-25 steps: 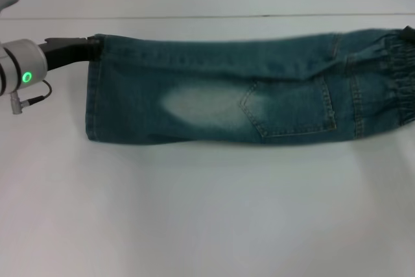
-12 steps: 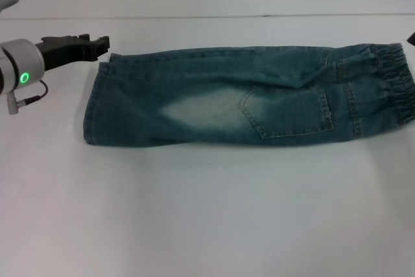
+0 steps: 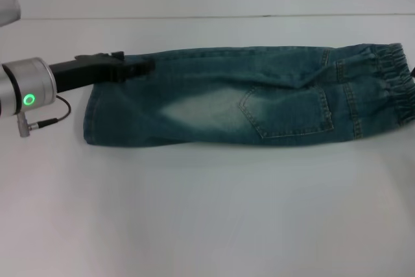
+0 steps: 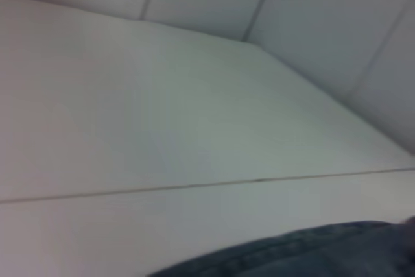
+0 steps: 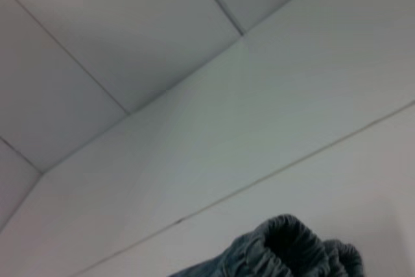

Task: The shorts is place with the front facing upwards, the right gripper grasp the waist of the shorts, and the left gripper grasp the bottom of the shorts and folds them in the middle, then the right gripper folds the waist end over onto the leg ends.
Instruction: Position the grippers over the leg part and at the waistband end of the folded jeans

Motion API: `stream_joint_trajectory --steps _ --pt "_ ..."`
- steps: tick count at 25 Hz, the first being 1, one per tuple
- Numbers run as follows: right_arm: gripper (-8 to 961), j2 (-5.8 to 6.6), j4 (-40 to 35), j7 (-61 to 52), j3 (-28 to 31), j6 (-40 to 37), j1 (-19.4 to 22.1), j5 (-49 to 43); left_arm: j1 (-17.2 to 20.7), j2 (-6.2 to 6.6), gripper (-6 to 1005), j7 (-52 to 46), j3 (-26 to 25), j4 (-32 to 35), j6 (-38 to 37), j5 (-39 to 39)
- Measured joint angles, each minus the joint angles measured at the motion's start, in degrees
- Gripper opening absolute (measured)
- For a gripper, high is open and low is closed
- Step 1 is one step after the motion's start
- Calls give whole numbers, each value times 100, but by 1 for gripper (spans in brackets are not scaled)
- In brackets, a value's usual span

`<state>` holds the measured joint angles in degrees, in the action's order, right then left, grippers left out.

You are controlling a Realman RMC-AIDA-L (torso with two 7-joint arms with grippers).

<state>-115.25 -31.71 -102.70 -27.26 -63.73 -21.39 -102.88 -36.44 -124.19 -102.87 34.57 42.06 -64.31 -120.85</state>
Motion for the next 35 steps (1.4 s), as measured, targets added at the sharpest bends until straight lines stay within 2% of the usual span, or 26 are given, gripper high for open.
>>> stream_joint_trajectory --steps 2,5,15,22,26,35 --pt "947 12 -9 -37 -28 67 -38 -193 41 0 753 8 -1 1 -257 81" --pt "933 18 -16 -115 -30 273 -188 -524 84 0 849 22 73 -1 -535 185" --pt "888 -42 -11 -166 -84 751 -774 -1200 103 -25 846 24 644 -81 -321 333" --pt "857 11 14 -532 -326 791 -934 -1665 99 -27 844 330 965 -288 -23 725" --pt "839 -39 -139 -500 -346 648 -896 -1652 102 -31 843 560 1299 -362 149 996" --pt "517 -58 -228 -520 -338 371 -880 -1649 148 -45 829 662 1771 -375 419 1319"
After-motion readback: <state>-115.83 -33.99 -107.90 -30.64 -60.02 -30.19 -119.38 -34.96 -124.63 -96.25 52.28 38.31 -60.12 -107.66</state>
